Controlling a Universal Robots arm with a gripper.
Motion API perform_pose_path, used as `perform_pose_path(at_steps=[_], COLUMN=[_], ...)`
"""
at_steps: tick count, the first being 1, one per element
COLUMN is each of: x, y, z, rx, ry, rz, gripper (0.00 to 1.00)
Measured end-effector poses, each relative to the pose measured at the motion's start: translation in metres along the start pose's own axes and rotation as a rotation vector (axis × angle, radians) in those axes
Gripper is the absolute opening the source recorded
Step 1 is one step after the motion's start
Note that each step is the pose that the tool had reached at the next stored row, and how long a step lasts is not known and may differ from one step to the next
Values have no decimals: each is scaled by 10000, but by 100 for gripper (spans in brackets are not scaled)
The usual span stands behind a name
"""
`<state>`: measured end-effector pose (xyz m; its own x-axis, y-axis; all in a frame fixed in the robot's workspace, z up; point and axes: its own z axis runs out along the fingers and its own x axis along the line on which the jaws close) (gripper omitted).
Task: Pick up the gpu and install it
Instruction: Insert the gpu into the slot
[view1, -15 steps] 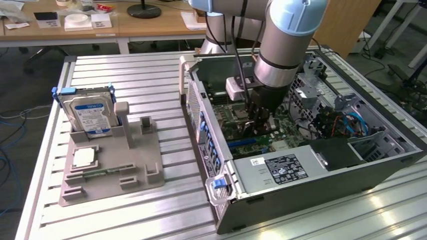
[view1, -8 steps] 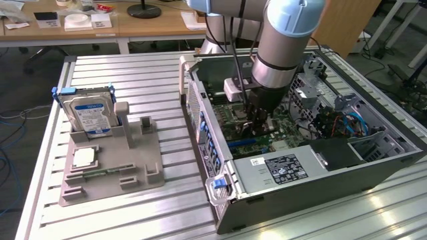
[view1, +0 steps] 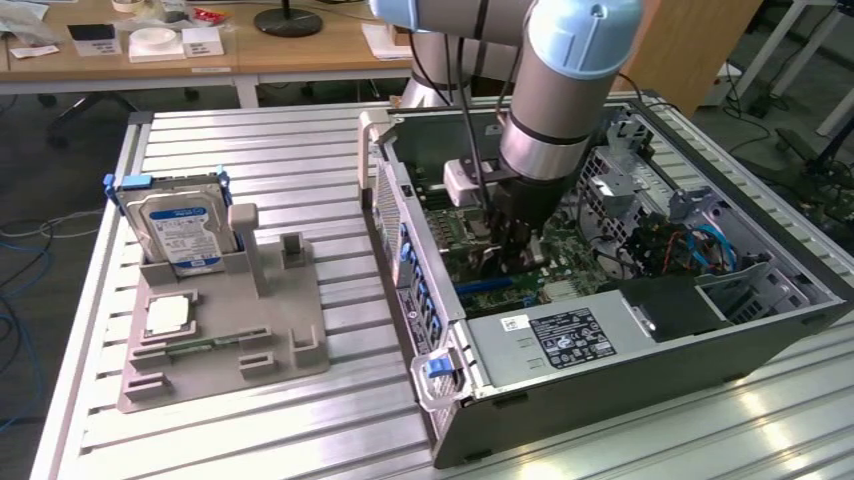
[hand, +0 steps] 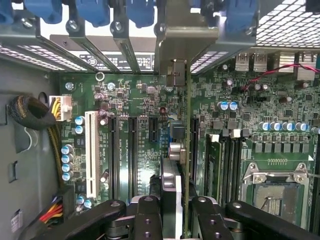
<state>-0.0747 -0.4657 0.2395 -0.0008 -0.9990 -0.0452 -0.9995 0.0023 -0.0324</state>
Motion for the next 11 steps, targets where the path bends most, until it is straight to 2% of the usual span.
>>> perform_pose_path(at_steps=[11], x=[4], y=[20], z=[74], rx=[-2], ry=[-4], rz=[1], gripper=[28])
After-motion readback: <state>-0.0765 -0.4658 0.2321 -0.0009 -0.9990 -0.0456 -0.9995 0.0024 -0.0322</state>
